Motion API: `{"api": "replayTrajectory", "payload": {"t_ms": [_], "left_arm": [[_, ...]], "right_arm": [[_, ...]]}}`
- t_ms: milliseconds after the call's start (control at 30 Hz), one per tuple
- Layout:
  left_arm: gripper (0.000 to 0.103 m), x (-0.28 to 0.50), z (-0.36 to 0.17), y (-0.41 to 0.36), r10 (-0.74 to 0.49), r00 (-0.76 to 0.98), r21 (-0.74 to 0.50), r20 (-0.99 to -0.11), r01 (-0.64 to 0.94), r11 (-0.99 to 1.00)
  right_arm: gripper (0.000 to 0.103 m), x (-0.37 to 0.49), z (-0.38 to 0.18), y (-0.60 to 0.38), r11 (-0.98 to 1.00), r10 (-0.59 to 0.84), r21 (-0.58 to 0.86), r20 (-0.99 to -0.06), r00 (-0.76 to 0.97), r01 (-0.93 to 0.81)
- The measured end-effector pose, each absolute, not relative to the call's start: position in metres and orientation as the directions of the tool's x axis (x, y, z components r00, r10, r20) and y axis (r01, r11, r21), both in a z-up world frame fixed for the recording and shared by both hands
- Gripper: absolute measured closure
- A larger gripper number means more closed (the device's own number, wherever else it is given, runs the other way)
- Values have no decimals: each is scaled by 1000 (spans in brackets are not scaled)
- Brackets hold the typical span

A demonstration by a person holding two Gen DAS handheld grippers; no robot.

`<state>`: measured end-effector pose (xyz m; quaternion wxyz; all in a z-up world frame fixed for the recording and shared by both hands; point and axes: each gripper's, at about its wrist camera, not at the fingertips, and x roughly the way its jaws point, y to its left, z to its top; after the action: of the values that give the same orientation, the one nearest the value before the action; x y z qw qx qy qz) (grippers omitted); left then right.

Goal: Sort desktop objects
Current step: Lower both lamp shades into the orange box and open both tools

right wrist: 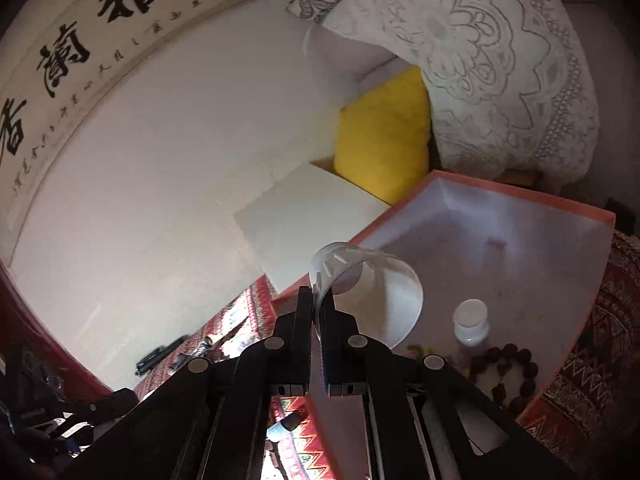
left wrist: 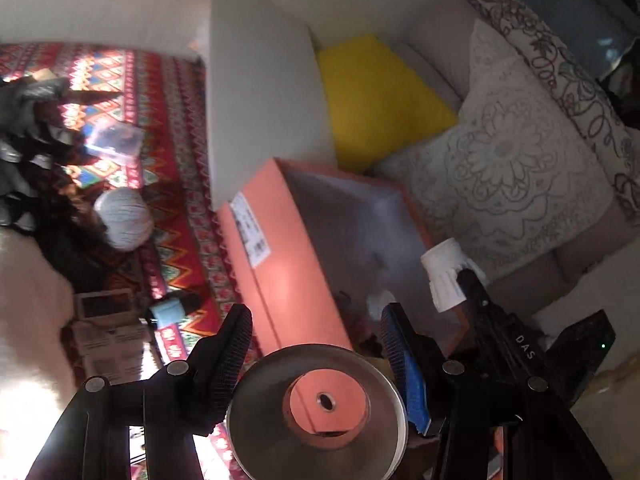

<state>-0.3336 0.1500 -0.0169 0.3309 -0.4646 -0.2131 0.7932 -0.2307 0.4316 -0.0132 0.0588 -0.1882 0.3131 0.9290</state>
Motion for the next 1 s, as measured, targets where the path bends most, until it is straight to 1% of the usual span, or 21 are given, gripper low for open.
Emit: {"api": "replayTrajectory", "payload": {"t_ms": [167,367,400,433,467,500,533,600,767,1000], "left_arm": [[46,-348,-24,233,767,-254,-664,-589,-388,-639],[46,-356,-38,304,770,-186,-663,-610,-412,-625],[46,-357,-41,310,771,-186,-668,-610,-403,-626],[44,-358,-44,316,771,-186,-673,-610,-393,-627],[36,-358,-46,320,769,-190,-672,-610,-388,-630],[27,-357,-46,322,763,-203,-664,-613,-390,-637],[26,-356,-46,324,758,-216,-656,-616,-392,-644],[25,-354,-46,326,748,-239,-642,-620,-395,-658],[23,-345,-45,309,731,-274,-625,-625,-385,-679],[23,-314,-32,248,697,-346,-594,-629,-364,-717]], "right_arm": [[100,-233,-36,478,-755,13,587,-432,-902,-292],[100,-239,-60,519,-730,4,589,-504,-863,-347],[94,-242,-64,521,-734,-15,586,-519,-855,-343],[91,-246,-68,521,-739,-32,580,-538,-842,-343],[83,-249,-72,522,-743,-33,565,-566,-824,-359],[52,-251,-76,522,-745,-22,546,-595,-804,-383],[43,-250,-78,522,-746,-11,537,-602,-799,-394],[38,-246,-76,523,-745,21,523,-601,-799,-414],[36,-224,-58,525,-728,141,491,-575,-806,-478],[36,-199,-26,504,-733,235,456,-526,-817,-504]]}}
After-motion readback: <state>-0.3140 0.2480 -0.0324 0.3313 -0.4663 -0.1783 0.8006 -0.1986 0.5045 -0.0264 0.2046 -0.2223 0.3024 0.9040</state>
